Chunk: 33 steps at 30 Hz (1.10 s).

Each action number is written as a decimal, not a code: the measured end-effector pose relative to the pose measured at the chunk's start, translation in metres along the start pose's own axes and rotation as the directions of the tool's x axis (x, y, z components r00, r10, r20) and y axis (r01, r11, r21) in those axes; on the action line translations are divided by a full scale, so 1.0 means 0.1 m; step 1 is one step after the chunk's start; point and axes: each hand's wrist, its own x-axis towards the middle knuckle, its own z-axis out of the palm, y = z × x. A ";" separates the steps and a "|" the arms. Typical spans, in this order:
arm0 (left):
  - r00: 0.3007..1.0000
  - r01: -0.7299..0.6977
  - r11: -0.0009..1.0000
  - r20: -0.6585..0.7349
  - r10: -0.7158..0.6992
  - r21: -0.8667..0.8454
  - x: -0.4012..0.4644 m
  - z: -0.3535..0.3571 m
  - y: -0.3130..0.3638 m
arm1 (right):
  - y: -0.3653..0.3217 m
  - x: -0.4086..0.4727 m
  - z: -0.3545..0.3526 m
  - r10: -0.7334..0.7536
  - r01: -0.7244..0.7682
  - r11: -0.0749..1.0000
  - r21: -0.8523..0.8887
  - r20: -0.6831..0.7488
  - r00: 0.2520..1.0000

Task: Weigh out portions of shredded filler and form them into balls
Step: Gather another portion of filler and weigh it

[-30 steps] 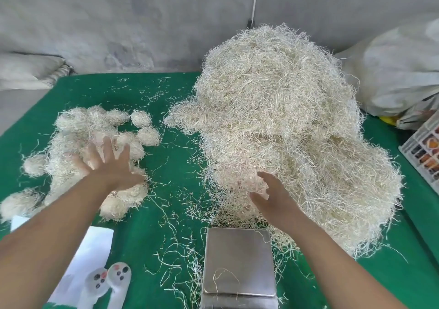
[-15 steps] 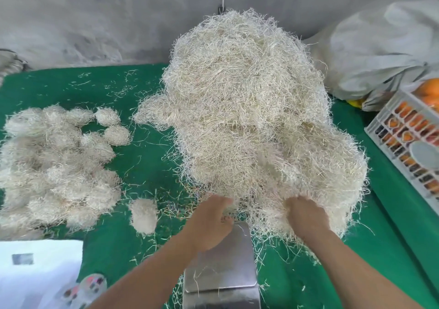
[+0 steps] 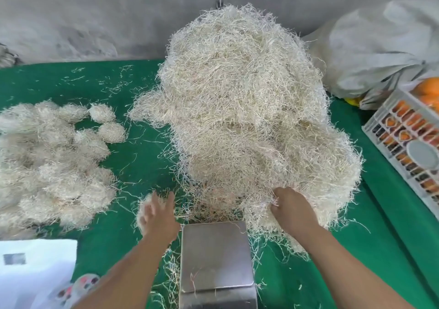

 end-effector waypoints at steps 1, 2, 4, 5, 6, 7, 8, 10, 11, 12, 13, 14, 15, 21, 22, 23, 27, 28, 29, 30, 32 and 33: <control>0.999 -0.034 0.999 0.018 0.033 0.035 0.03 0.05 -0.09 | -0.01 0.01 0.02 -0.010 0.010 1.000 0.002 0.004 1.000; 0.998 -0.069 0.996 0.016 0.068 0.062 0.04 0.09 -0.15 | -0.02 0.02 0.04 -0.015 0.015 1.000 -0.001 0.008 1.000; 0.995 -0.088 0.992 -0.036 0.092 0.087 0.04 0.14 -0.22 | -0.06 0.04 0.06 -0.026 0.026 0.999 -0.024 0.024 0.999; 0.993 -0.087 0.991 -0.072 0.095 0.101 0.03 0.15 -0.25 | -0.08 0.06 0.08 -0.034 0.036 0.999 -0.037 0.030 0.999; 0.987 -0.098 0.988 -0.112 0.111 0.120 0.03 0.17 -0.28 | -0.11 0.07 0.09 -0.042 0.043 0.998 -0.046 0.034 0.999; 0.980 -0.122 0.981 -0.139 0.143 0.149 0.04 0.18 -0.31 | -0.13 0.07 0.10 -0.044 0.046 0.998 -0.051 0.037 0.998; 0.973 -0.148 0.975 -0.154 0.174 0.167 0.05 0.18 -0.33 | -0.15 0.08 0.11 -0.042 0.044 0.998 -0.055 0.037 0.998; 0.973 -0.148 0.974 -0.149 0.175 0.172 0.03 0.13 -0.33 | -0.15 0.10 0.12 -0.037 0.039 0.998 -0.057 0.034 0.999; 0.975 -0.157 0.974 -0.133 0.180 0.162 0.02 0.10 -0.30 | -0.15 0.11 0.13 -0.036 0.038 0.998 -0.057 0.036 0.999; 0.977 -0.172 0.979 -0.105 0.184 0.114 0.01 0.05 -0.28 | -0.13 0.11 0.15 -0.036 0.039 0.997 -0.063 0.041 0.999; 0.979 -0.188 0.982 -0.080 0.189 0.031 -0.01 -0.02 -0.25 | -0.12 0.12 0.17 -0.037 0.040 0.997 -0.071 0.048 0.998; 0.977 -0.202 0.978 -0.081 0.197 -0.052 -0.04 -0.12 -0.24 | -0.11 0.12 0.19 -0.035 0.039 0.996 -0.075 0.054 0.998; 0.972 -0.217 0.971 -0.110 0.206 -0.099 -0.04 -0.22 -0.25 | -0.10 0.13 0.22 -0.032 0.036 0.997 -0.072 0.058 0.998; 0.945 -0.097 0.993 -0.319 0.070 -0.070 0.18 -1.11 -0.72 | -0.14 0.23 0.33 -0.035 0.041 0.996 -0.077 0.069 0.997; 0.940 -0.027 1.000 -0.342 0.023 -0.007 0.24 -1.28 -0.84 | -0.15 0.25 0.33 -0.033 0.039 0.996 -0.086 0.074 0.997; 0.930 0.055 0.994 -0.367 -0.015 0.097 0.31 -1.44 -0.99 | -0.16 0.26 0.34 -0.028 0.036 0.995 -0.093 0.081 0.996; 0.897 0.353 0.855 -0.397 -0.193 0.381 0.49 -1.90 -1.49 | -0.21 0.27 0.32 -0.018 0.028 0.994 -0.104 0.102 0.995; 0.890 0.382 0.843 -0.396 -0.227 0.377 0.51 -1.95 -1.53 | -0.22 0.27 0.30 -0.020 0.031 0.994 -0.109 0.100 0.995; 0.887 0.392 0.850 -0.390 -0.248 0.352 0.53 -1.98 -1.51 | -0.24 0.27 0.28 -0.025 0.036 0.993 -0.111 0.097 0.995; 0.887 0.387 0.867 -0.383 -0.258 0.313 0.54 -1.97 -1.46 | -0.25 0.27 0.26 -0.030 0.039 0.994 -0.105 0.088 0.996; 0.904 0.343 0.915 -0.342 -0.258 0.215 0.55 -1.86 -1.23 | -0.29 0.28 0.22 -0.038 0.042 0.997 -0.067 0.061 0.997; 0.919 0.305 0.936 -0.313 -0.241 0.177 0.53 -1.76 -1.07 | -0.31 0.28 0.20 -0.045 0.048 0.998 -0.047 0.045 0.998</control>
